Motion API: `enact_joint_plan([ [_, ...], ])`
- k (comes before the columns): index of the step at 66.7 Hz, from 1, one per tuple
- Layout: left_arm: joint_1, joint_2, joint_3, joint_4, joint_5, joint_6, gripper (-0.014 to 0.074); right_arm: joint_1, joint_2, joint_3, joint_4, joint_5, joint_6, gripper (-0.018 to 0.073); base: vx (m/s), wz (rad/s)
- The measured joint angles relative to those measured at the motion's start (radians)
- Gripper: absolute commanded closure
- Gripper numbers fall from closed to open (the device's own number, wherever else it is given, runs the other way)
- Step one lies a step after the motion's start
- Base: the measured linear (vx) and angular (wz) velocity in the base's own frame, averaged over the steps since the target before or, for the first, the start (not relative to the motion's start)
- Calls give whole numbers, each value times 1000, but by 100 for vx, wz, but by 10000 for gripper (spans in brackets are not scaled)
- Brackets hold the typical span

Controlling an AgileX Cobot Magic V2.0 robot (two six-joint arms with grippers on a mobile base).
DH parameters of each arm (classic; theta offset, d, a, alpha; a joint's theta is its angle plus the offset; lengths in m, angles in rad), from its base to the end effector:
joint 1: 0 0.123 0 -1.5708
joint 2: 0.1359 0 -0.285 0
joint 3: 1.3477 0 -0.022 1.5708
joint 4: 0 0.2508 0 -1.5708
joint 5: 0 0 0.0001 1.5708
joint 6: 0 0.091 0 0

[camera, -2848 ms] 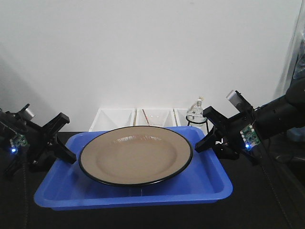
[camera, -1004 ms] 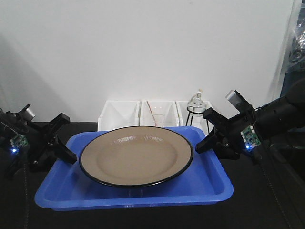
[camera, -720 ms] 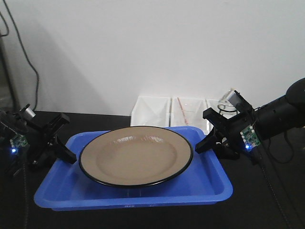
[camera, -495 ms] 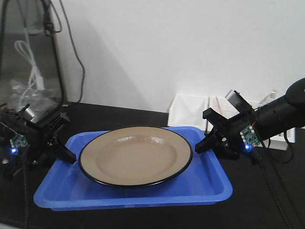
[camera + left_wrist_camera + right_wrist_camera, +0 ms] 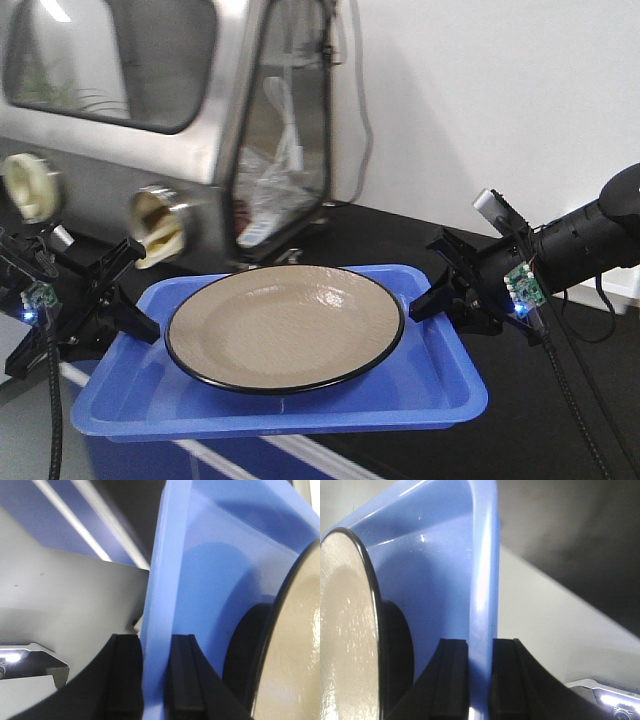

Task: Place disk in tray to left cabinet
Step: 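Hold the tray level with both grippers while the base turns away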

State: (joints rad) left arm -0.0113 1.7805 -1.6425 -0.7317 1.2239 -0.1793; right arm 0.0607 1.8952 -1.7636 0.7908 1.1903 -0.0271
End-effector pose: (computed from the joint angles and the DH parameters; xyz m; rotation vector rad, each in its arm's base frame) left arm 0.3750 -0.0614 0.3352 -0.4363 2.6972 -1.0684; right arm 0.4048 0.0848 0.3283 0.1185 2.6246 1.0902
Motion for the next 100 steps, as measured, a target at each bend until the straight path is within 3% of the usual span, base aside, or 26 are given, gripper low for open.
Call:
enact_joint_plan([
  [58, 0, 0, 0, 0, 0, 0, 597, 0, 0, 0, 0, 0, -2, 564, -1, 69],
  [100, 0, 0, 0, 6, 1, 0, 597, 1, 0, 0, 0, 3, -2, 564, 19, 51],
])
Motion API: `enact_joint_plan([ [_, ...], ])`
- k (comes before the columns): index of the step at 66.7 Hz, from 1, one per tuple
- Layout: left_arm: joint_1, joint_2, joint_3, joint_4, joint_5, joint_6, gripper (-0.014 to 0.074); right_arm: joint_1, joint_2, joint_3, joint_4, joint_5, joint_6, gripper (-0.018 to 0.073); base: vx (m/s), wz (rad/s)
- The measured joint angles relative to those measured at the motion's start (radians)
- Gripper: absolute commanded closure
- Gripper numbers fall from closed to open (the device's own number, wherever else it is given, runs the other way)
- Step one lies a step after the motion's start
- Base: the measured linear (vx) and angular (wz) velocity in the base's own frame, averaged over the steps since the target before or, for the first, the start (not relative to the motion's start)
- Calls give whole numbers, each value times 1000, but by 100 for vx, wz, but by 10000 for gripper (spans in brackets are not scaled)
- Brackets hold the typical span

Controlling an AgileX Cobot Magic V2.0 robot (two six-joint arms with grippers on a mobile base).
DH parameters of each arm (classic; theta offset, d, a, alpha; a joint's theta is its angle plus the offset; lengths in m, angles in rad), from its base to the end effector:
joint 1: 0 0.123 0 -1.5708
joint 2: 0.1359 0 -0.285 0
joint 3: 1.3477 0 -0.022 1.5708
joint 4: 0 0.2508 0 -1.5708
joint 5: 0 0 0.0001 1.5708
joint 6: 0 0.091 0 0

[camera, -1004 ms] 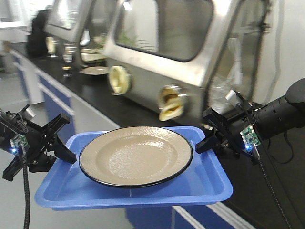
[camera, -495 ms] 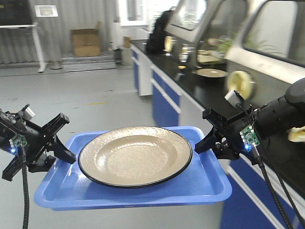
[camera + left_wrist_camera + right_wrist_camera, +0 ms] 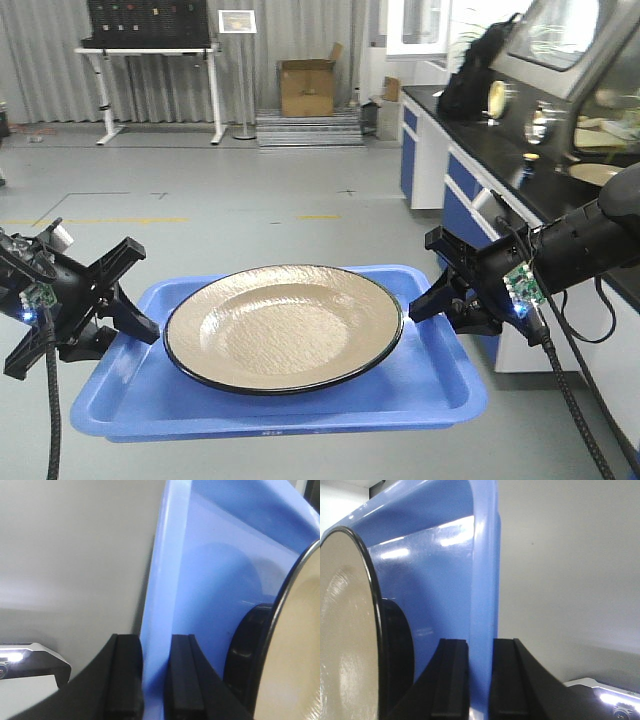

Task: Place disk in tray to left cabinet
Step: 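Hold the tray level with both grippers while the base turns away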

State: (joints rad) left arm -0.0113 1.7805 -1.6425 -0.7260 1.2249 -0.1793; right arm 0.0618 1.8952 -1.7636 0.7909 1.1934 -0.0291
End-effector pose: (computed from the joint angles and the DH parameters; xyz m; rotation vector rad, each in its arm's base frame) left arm 0.3749 -0.0611 0.3349 -0.4345 2.7006 -1.0608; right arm 0.4044 0.0853 0.3282 0.1129 2.6272 1.0912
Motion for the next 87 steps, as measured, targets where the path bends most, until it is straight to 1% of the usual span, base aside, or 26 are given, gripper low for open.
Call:
enact_joint_plan([
  [39, 0, 0, 0, 0, 2, 0, 597, 0, 0, 0, -1, 1, 0, 564, 41, 17],
  [87, 0, 0, 0, -1, 3, 0, 597, 0, 0, 0, 0, 1, 0, 564, 61, 5],
])
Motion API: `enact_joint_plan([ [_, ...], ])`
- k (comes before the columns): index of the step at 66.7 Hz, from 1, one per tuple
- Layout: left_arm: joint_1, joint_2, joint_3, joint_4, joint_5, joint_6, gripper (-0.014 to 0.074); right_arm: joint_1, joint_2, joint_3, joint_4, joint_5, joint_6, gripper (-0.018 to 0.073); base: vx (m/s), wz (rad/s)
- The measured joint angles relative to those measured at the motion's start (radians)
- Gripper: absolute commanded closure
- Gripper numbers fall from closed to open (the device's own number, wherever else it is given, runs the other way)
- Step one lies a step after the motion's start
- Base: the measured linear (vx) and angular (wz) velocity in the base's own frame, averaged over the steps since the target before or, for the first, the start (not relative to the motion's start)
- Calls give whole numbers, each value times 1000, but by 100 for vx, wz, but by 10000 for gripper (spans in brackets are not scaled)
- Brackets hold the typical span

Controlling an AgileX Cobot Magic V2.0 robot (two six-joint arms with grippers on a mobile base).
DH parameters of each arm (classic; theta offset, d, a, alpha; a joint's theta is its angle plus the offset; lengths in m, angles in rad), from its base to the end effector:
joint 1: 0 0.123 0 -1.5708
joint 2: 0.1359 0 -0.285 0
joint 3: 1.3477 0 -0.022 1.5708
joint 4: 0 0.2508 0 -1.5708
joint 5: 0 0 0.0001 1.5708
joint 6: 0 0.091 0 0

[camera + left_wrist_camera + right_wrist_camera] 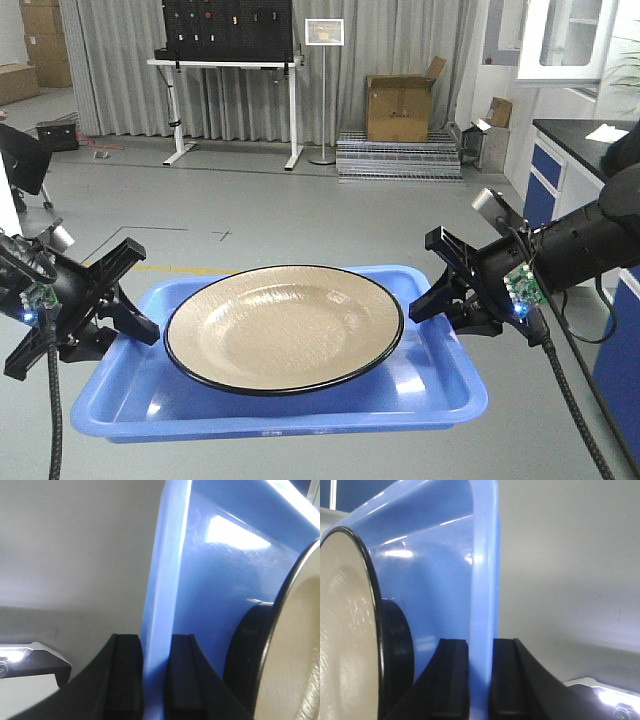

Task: Place disk in tray to left cabinet
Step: 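Hold the tray level with both grippers while the base turns away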

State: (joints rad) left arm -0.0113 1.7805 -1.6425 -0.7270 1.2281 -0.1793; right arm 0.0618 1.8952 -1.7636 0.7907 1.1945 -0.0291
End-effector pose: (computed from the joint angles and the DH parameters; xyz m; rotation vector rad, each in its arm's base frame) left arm 0.3747 -0.0612 0.3349 -0.4335 2.7033 -1.0630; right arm 0.4043 0.0853 0.3282 0.1122 2.6282 1.0914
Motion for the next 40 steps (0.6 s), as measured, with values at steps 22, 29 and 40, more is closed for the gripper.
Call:
enact_joint_plan([
  [22, 0, 0, 0, -1, 0, 0, 597, 0, 0, 0, 0, 0, 0, 564, 67, 1],
  [29, 0, 0, 0, -1, 0, 0, 597, -1, 0, 0, 0, 0, 0, 564, 68, -2],
  [40, 0, 0, 0, -2, 0, 0, 597, -1, 0, 0, 0, 0, 0, 564, 70, -3],
])
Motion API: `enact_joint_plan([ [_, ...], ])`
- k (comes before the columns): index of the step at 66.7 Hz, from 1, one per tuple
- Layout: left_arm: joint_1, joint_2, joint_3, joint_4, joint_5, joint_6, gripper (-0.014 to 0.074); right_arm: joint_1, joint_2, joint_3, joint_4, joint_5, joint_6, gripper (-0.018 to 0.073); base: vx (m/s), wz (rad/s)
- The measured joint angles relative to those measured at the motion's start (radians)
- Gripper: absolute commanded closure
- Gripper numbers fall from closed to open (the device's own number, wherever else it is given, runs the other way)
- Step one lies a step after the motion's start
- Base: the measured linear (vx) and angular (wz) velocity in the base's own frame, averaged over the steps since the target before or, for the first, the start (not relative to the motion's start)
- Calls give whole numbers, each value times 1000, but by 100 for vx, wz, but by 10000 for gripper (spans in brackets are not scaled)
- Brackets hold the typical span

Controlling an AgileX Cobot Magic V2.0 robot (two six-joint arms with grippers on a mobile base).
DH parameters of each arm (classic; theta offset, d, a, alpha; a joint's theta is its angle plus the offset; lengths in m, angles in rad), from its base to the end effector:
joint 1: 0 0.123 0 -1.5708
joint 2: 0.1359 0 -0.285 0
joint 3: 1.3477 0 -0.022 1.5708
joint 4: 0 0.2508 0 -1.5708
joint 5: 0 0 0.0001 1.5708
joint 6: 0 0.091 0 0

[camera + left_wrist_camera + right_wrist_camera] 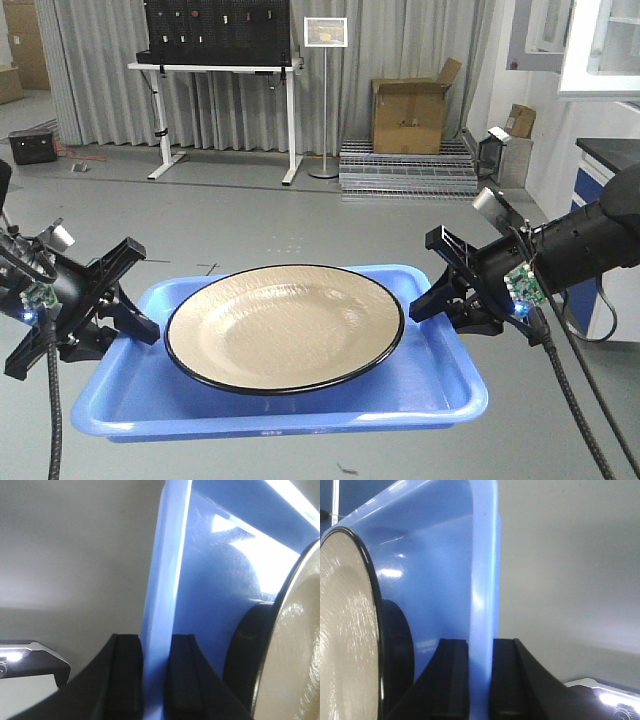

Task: Place disk in tray to left cabinet
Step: 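Hold the tray level with both grippers while the base turns away, then hold the tray with both grippers while driving to the white cabinet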

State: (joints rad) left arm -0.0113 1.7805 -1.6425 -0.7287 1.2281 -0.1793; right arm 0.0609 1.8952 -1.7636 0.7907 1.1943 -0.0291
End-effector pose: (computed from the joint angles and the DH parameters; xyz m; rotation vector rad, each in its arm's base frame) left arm 0.3747 -0.0613 0.3350 -0.4340 2.7026 -1.0653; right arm 0.4044 0.0850 0.3282 0.1135 2.6277 1.0910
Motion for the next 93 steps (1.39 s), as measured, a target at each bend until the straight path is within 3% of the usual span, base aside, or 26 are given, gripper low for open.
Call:
enact_joint_plan([
  [93, 0, 0, 0, 0, 0, 0, 597, 0, 0, 0, -1, -1, 0, 564, 76, -5],
])
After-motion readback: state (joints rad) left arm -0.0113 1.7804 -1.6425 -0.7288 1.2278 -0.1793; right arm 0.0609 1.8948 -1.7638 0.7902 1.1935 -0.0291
